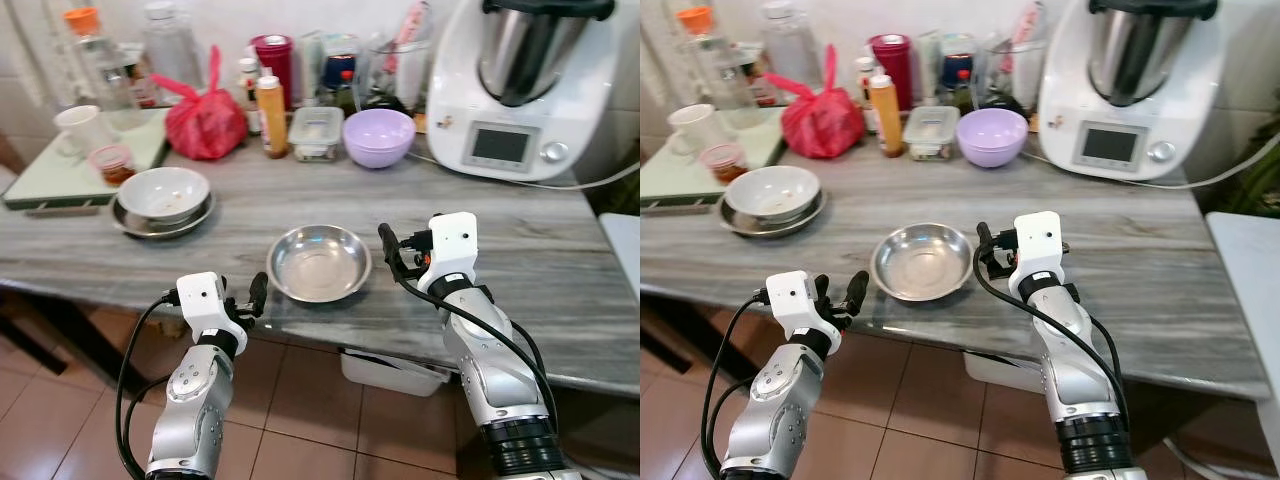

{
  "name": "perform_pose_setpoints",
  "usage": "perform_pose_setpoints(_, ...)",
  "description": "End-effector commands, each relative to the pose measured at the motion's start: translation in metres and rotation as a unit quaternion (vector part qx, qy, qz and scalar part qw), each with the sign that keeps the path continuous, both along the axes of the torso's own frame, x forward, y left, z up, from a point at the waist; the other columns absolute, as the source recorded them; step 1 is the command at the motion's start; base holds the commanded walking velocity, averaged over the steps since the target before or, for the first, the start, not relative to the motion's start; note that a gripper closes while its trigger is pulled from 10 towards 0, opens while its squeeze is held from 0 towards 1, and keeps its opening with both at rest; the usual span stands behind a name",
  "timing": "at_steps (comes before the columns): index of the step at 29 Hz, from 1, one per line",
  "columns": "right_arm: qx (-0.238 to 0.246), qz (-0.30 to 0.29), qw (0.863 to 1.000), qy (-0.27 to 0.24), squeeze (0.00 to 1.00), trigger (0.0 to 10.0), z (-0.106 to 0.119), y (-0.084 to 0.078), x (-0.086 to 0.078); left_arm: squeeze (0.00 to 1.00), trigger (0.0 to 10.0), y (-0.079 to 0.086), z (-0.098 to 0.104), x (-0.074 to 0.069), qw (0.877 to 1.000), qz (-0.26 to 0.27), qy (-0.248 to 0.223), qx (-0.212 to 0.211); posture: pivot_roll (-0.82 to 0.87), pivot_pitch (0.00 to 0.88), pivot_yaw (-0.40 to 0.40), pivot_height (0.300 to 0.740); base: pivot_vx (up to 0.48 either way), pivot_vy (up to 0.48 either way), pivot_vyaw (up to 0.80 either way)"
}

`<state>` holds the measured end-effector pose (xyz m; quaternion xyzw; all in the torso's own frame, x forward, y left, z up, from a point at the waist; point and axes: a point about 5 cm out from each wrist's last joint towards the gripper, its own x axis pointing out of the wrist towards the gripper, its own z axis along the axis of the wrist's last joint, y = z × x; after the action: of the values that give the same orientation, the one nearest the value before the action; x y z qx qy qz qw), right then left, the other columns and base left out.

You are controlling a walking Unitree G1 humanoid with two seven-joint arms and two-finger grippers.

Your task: Setting the table

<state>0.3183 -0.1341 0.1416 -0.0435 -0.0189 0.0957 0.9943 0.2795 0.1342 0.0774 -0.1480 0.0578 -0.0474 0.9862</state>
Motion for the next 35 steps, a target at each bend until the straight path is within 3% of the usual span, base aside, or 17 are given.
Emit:
perform_pose_setpoints(1,0.002,0.001,1.000,-0.003,0.00,10.0,0.0019,0.0013,0.0001,0.00,10.0,0.0016,0.0027,0.0009,1.000,-0.001,-0.003,0.007,-0.15,0.019,0.072,0.740,0.000,0.000,-0.72)
perform_pose_setpoints(14,0.002,-0.008,1.000,-0.007,0.00,10.0,0.0026,-0.0015,-0.0022,0.00,10.0,0.0001,0.0026,-0.0009,1.000,-0.007,0.003,0.011,-0.15,0.027,0.079,0.740,0.000,0.000,0.00)
perform_pose_setpoints(35,0.004,-0.010,1.000,-0.006,0.00,10.0,0.0023,-0.0006,-0.0015,0.00,10.0,0.0027,0.0055,-0.0005,1.000,-0.008,0.006,0.022,-0.14,0.027,0.079,0.740,-0.313,0.000,0.00)
